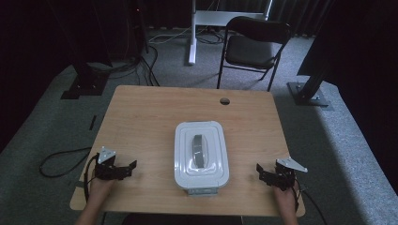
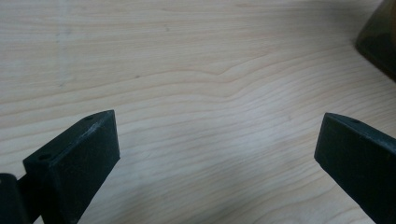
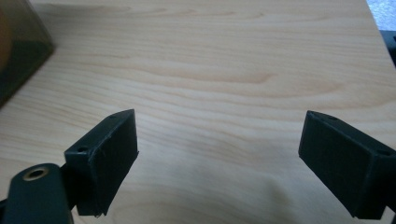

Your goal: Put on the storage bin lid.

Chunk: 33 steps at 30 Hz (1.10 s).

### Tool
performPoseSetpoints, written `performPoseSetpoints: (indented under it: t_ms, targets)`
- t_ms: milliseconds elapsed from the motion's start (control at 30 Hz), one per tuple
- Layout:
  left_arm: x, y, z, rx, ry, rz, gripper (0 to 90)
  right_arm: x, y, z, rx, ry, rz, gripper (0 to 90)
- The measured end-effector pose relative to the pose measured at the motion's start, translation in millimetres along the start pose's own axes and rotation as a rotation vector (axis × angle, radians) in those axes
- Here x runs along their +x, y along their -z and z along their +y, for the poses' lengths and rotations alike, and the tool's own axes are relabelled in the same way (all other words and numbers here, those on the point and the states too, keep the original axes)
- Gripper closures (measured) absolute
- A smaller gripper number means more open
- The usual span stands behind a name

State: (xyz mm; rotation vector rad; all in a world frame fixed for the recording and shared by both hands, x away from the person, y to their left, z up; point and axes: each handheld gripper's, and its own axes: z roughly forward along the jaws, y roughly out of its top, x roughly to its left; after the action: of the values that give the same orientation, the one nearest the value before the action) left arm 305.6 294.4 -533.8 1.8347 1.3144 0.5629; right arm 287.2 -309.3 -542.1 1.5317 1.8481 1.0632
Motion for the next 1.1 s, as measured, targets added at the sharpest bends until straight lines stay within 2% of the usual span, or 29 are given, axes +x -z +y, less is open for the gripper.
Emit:
performPoseSetpoints:
  t_ms: [500, 600, 667, 700, 800, 1000, 1100]
  targets:
    - [14.3, 17.4, -15.1, 0.047, 0.047, 0.049, 0.5, -8.6, 15.5, -15.9, 0.024, -0.017, -0.035, 11.2]
    - [14.9, 19.6, -18.7, 0.054, 0.066, 0.071, 0.5, -8.7, 18.3, -19.0, 0.031, -0.016, -0.037, 11.2]
    - [14.9, 19.6, -18.7, 0.054, 0.066, 0.071, 0.5, -8.7, 18.8, -19.8, 0.036, -0.014, -0.038, 11.2]
    - [16.2, 21.9, -20.9, 0.073, 0.075, 0.083, 0.4, -9.1, 21.4, -21.4, 0.038, -0.012, -0.046, 11.1]
    - [18.5, 24.4, -22.2, 0.084, 0.091, 0.095, 0.5, -10.4, 24.3, -23.6, 0.04, -0.02, -0.053, 11.1]
    - [23.4, 26.8, -24.8, 0.115, 0.102, 0.114, 0.5, -12.5, 27.7, -27.6, 0.054, -0.025, -0.068, 11.1]
    - [24.4, 26.9, -26.0, 0.14, 0.104, 0.122, 0.5, -12.1, 26.7, -28.0, 0.08, -0.023, -0.08, 11.2]
